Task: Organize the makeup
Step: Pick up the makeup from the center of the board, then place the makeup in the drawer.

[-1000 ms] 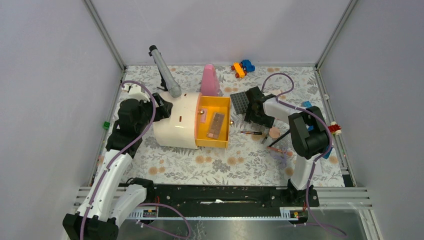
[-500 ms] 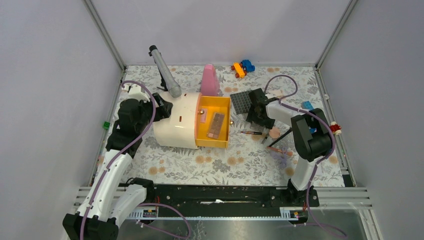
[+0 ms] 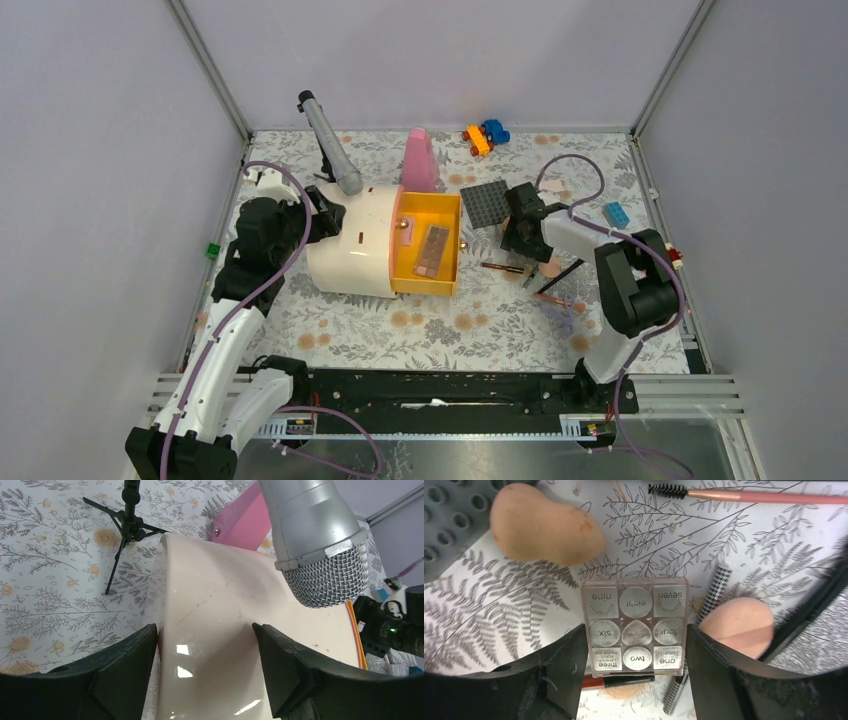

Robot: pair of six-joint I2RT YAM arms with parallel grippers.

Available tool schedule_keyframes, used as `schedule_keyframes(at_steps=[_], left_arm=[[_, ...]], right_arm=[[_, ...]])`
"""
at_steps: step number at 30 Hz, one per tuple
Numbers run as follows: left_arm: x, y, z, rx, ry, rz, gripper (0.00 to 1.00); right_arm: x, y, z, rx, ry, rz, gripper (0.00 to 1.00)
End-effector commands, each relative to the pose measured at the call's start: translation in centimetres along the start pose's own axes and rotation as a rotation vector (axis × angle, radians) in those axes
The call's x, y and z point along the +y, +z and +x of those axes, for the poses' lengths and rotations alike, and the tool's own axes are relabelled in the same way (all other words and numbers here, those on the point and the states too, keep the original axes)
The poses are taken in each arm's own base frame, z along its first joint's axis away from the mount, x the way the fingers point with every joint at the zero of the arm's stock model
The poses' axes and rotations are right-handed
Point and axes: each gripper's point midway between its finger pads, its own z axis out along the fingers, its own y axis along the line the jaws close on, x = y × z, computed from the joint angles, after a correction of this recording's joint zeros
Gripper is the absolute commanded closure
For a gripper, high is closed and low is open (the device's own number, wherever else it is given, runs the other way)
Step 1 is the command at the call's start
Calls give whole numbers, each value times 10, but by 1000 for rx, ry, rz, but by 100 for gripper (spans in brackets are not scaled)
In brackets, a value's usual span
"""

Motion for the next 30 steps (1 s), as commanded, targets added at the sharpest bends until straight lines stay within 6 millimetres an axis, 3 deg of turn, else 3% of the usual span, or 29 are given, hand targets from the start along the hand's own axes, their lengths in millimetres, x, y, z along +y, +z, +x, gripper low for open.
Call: schedule_keyframes(at_steps=[1, 4, 7, 11, 14, 17, 21, 30], left_arm=[[26, -4, 64, 239, 30, -75, 27], [27, -4, 64, 238, 31, -79, 27], [27, -4, 64, 237, 31, -81, 27], [27, -4, 64, 238, 31, -81, 27], [27, -4, 63, 236, 30, -81, 27], [26, -4, 63, 234, 30, -80, 27], [26, -5, 63, 235, 30, -79, 27], [25, -5, 63, 236, 29, -74, 27]], right_arm=[[6, -55, -43, -139, -15, -90, 52], [24, -112, -78, -287, -22, -209, 53], [53, -165, -95, -397, -46, -355, 55], [119, -223, -79, -428, -211, -633, 56], [157, -250, -57, -436, -347, -788, 56], [182, -258, -38, -396, -431, -864, 56], [200, -254, -16, -365, -538, -860, 56], [204, -239, 5, -326, -620, -830, 53]])
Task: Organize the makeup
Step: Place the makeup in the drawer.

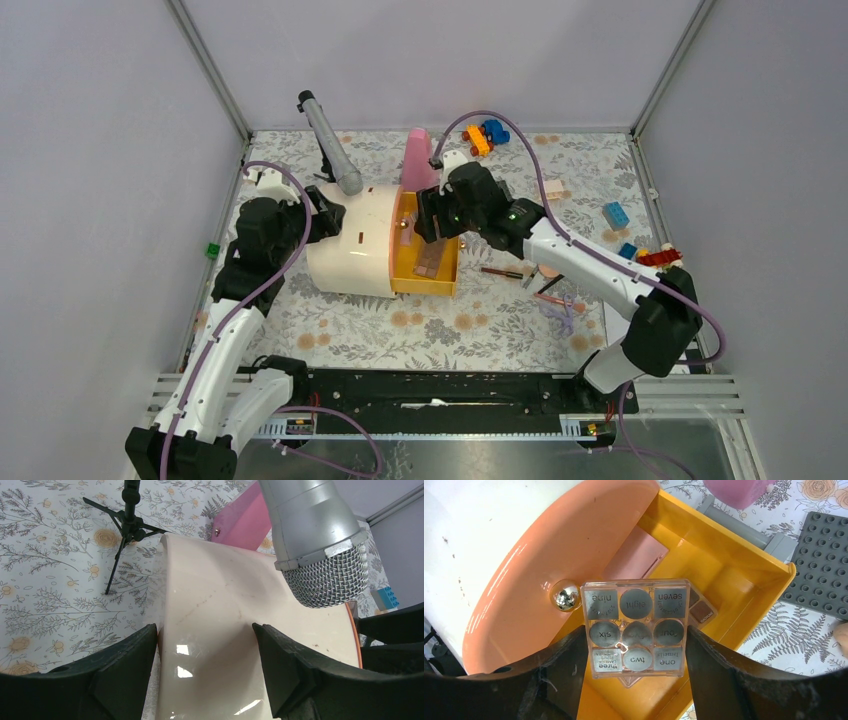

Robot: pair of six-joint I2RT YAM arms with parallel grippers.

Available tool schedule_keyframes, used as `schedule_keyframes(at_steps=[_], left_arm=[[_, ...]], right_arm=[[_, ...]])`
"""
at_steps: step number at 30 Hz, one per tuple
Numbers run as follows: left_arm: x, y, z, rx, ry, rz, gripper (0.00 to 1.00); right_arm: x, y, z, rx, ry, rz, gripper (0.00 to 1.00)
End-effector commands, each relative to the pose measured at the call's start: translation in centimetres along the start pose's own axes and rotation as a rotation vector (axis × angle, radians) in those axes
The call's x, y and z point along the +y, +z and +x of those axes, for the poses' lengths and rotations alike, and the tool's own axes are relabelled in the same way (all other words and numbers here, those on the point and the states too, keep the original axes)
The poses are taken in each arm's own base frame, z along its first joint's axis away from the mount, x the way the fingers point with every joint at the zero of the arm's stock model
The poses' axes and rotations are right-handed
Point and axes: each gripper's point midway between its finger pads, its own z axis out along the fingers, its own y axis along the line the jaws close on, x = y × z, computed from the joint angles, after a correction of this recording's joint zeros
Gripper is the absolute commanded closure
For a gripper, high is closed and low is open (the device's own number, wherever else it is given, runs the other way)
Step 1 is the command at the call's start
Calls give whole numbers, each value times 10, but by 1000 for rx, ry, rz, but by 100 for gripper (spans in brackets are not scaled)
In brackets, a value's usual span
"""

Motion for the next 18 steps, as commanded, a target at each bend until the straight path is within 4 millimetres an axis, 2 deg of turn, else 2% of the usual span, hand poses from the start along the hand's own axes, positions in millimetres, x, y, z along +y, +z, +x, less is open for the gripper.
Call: schedule_keyframes(at_steps=[1, 4, 7, 11, 18], left_arm=[[25, -5, 63, 235, 29, -72, 27], [25, -5, 63, 235, 29, -74, 27], [25, -4, 63, 237, 29, -74, 27], [25, -4, 63, 237, 29, -74, 27], [26, -5, 63, 236, 29, -76, 27]], right_arm=[[8, -1, -16, -28, -37, -8, 51], [3, 4, -13, -13, -29, 37, 45], [-1, 8, -12, -5, -20, 75, 35], [1, 12, -10, 3, -23, 78, 29], [-1, 5, -20, -30, -22, 104, 23]])
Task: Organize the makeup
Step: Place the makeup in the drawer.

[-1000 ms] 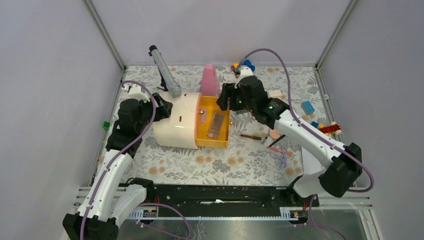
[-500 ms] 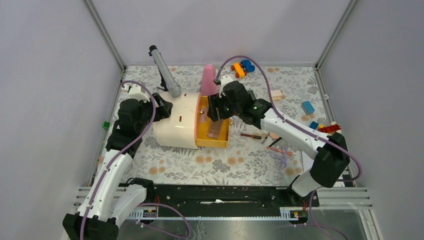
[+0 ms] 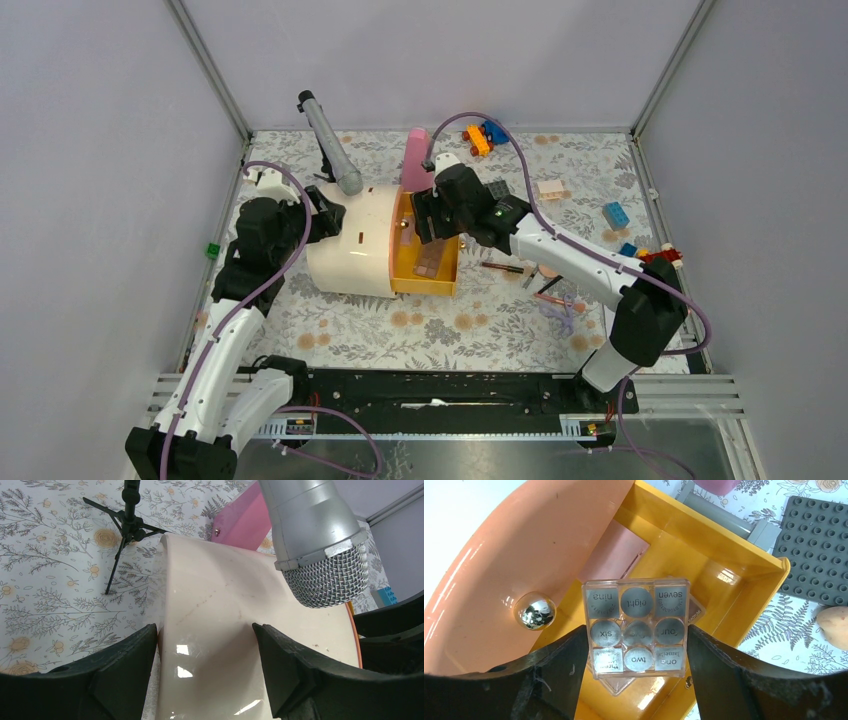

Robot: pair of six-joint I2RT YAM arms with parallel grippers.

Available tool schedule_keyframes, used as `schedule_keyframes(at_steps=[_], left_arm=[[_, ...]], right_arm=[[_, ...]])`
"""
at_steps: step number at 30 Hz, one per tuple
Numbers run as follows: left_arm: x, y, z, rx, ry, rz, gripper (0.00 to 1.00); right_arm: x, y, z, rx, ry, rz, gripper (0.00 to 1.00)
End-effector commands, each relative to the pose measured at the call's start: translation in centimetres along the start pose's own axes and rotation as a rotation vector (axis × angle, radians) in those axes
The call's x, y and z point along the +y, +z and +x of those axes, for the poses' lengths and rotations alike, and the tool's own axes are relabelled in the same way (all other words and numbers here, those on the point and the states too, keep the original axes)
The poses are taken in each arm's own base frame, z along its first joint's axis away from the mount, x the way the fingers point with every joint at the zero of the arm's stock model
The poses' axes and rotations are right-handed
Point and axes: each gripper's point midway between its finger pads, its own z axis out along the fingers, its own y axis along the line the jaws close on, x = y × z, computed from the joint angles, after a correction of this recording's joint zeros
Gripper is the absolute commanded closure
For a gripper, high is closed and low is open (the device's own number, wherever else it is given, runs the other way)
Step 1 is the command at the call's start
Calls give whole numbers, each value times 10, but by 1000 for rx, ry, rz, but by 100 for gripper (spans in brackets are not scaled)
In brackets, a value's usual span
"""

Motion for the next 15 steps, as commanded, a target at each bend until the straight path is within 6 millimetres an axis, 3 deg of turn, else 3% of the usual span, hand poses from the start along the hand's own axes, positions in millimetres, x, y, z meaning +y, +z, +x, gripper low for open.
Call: schedule_keyframes(at_steps=[1, 10, 13, 15], left_arm=[[26, -5, 63, 236, 29, -76, 27], [26, -5, 63, 234, 30, -78, 27], [26, -5, 63, 236, 29, -77, 27], [26, -5, 63, 236, 29, -77, 27]], right_arm=[[6, -16, -32, -92, 4, 6, 22], [1, -34, -45, -149, 31, 31, 16], [-25, -52, -53, -222, 81, 163, 14], [-57, -67, -57, -268, 139, 305, 10]])
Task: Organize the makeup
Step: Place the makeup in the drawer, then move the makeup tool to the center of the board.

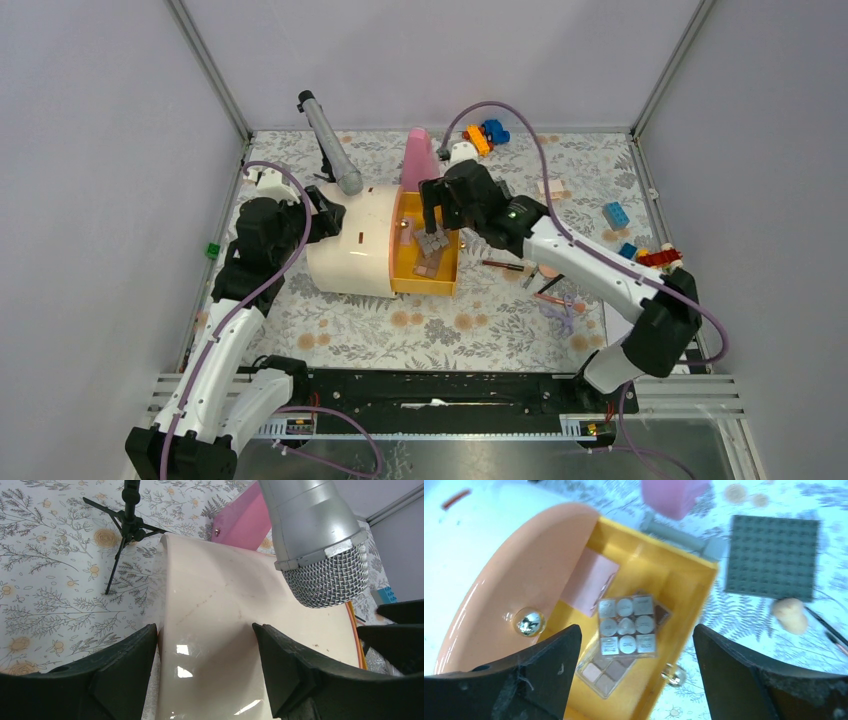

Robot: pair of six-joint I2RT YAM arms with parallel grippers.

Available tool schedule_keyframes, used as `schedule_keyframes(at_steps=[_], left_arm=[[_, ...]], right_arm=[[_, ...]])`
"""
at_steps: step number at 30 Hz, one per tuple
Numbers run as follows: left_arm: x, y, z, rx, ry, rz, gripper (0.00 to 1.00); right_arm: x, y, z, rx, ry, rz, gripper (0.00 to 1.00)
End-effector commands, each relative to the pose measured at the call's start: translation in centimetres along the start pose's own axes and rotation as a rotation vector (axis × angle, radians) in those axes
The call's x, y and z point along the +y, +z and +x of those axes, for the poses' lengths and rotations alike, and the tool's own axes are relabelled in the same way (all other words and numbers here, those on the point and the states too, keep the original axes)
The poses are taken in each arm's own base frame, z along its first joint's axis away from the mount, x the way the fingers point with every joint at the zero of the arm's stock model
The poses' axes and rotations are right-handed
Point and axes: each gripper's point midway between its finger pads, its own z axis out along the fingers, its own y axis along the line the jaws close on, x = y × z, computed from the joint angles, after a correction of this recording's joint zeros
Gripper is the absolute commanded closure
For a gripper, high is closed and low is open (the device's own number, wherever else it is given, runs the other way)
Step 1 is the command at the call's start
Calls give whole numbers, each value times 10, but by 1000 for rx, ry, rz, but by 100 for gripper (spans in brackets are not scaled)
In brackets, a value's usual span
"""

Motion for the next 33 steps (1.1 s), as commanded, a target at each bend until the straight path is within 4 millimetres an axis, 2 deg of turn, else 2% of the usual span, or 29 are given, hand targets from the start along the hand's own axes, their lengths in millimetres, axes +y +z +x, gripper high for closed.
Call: schedule_keyframes(at_steps=[1, 4, 8, 10, 14, 17, 20, 27, 33], left_arm=[[25, -5, 63, 234, 29, -74, 27], [26, -5, 63, 234, 29, -76, 27], [25, -6, 62, 230, 30, -75, 27], [25, -6, 62, 231, 29, -74, 27], [25, -6, 62, 232, 29, -71, 27], [25, -6, 62, 232, 29, -72, 27], [26, -6, 63, 231, 30, -77, 27], [26, -5, 62, 231, 30, -77, 27], [25, -5, 63, 235, 28, -72, 27]], right_arm=[[-64, -47, -41, -193, 141, 279, 9], [-129, -65, -34, -217, 328, 429, 7], [-220, -86, 10, -194, 582, 615, 4], [-251, -91, 37, -136, 643, 684, 3], [-287, -81, 98, 93, 687, 772, 0], [-292, -73, 135, 212, 730, 812, 0], [-287, -67, 159, 245, 765, 792, 0], [-287, -67, 186, 253, 793, 794, 0], [-293, -65, 195, 289, 833, 862, 0]])
